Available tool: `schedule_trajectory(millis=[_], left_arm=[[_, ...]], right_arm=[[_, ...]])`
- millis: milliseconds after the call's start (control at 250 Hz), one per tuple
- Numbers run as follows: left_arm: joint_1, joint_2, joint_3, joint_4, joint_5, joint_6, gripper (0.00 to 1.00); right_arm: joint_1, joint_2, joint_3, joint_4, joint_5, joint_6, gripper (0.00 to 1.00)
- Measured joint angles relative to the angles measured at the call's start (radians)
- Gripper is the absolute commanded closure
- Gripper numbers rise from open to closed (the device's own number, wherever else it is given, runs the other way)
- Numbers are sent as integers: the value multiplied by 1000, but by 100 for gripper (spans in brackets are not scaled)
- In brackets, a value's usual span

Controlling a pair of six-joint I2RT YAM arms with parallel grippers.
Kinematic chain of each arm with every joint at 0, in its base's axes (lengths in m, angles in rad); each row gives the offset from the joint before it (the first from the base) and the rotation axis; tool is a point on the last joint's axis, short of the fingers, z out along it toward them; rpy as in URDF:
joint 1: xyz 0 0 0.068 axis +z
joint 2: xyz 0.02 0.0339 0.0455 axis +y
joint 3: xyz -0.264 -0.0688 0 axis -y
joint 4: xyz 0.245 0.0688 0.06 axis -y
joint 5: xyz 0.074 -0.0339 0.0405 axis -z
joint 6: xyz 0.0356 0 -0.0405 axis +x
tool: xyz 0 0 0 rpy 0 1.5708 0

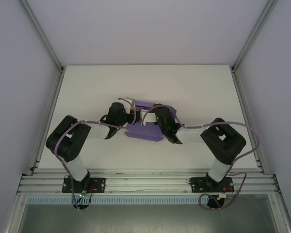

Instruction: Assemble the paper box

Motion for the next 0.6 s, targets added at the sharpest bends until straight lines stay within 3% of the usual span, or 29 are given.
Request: schedule_trajectory(millis=[408, 600], left_arm=[[-3, 72, 18, 92, 31, 38, 67], [-15, 83, 26, 101, -9, 56, 77]], right_arm=[[-1, -12, 0, -43, 12, 52, 100], [-1, -21, 5, -71, 19, 69, 100]])
